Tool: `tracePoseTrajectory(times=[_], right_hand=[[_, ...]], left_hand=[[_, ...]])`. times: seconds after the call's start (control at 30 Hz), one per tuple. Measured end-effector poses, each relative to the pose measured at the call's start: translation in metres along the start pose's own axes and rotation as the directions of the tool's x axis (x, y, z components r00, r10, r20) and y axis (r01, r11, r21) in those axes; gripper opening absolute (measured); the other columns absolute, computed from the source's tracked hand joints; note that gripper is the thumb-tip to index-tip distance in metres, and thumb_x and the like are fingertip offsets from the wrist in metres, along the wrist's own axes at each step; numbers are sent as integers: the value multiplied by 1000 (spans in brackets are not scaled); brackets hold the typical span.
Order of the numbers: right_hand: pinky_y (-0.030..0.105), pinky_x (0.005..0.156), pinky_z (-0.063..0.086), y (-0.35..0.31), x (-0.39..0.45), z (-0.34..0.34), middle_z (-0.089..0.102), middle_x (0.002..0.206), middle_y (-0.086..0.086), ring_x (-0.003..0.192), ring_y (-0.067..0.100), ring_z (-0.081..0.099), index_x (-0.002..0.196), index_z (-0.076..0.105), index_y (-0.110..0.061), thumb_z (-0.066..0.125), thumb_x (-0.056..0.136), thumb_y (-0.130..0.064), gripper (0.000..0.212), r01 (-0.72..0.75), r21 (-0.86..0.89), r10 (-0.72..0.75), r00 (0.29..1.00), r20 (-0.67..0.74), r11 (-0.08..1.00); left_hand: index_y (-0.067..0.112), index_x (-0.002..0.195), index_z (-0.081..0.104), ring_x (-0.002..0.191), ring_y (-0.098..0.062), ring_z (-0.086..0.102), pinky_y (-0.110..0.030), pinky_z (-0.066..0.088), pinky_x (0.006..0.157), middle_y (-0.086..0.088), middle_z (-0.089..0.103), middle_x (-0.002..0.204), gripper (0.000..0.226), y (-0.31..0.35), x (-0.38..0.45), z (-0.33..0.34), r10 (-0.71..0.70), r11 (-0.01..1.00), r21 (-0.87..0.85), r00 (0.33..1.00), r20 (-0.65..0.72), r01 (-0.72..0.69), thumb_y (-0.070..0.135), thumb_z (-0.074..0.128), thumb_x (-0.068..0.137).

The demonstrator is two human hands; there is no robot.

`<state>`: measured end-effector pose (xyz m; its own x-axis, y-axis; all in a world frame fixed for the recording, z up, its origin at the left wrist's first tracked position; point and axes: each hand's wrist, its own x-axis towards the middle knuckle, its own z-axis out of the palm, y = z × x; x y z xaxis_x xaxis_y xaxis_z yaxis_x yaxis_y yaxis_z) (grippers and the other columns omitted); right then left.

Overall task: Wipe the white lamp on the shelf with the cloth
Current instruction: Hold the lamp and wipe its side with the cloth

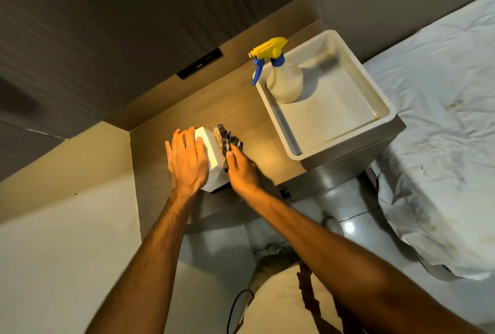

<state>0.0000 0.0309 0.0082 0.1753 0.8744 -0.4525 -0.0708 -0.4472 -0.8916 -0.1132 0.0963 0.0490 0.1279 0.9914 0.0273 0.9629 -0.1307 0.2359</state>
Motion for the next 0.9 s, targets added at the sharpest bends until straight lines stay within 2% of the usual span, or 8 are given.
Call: tracePoseTrajectory(times=[0.1,0.2,0.3,0.47,0.6,0.73,0.8,0.9], right_hand=[[34,103,50,9,-18,2,57,149,11,134,28,56,156,42,-24,35,111,-33,46,106,0,-106,993,-59,994],[29,87,49,-15,10,7,62,139,14,123,30,63,152,47,-26,35,110,-34,44,157,-5,-157,987,-11,988],[39,96,53,-27,39,5,63,135,18,122,34,62,150,49,-23,32,111,-34,44,97,1,-97,992,75,995],[47,115,46,0,15,0,50,155,13,141,32,49,158,37,-23,31,112,-32,47,-22,-10,22,999,45,1000],[40,109,47,-1,-21,8,51,155,8,139,27,52,158,36,-31,35,110,-36,48,53,49,-54,998,16,997],[47,108,52,-30,6,11,57,147,11,133,28,57,154,44,-27,37,110,-35,45,145,83,-150,988,49,986],[47,107,53,-34,25,6,59,143,16,130,32,58,153,46,-22,35,111,-32,44,108,58,-111,992,67,992],[46,112,47,-21,31,-1,53,150,16,137,34,53,155,41,-21,32,112,-32,46,-21,22,20,998,63,1000]], left_hand=[[10,146,46,153,-34,33,-59,13,130,-16,49,153,54,4,-1,6,13,1000,-9,1000,14,-13,37,25,105],[10,146,46,153,-34,32,-60,14,130,-16,49,153,53,0,0,5,11,1000,-7,1000,11,-11,36,24,106],[10,146,45,153,-34,33,-60,14,130,-16,48,154,52,-3,4,3,6,1000,12,1000,9,-6,36,24,106],[10,146,46,152,-35,34,-59,14,130,-16,49,153,52,-3,3,2,4,1000,8,1000,12,-4,37,27,105],[10,146,46,153,-35,33,-59,14,130,-17,49,153,54,-2,4,0,9,1000,-1,1000,4,-9,37,24,105],[10,146,46,154,-35,31,-62,15,129,-17,49,153,51,-4,4,1,35,999,21,999,19,-36,36,24,107],[10,146,46,154,-35,32,-61,14,129,-17,49,153,54,-3,4,1,20,1000,1,1000,9,-20,37,24,106],[10,146,46,152,-35,34,-59,14,130,-17,49,153,53,-3,3,1,7,1000,-20,1000,-2,-7,38,27,105]])
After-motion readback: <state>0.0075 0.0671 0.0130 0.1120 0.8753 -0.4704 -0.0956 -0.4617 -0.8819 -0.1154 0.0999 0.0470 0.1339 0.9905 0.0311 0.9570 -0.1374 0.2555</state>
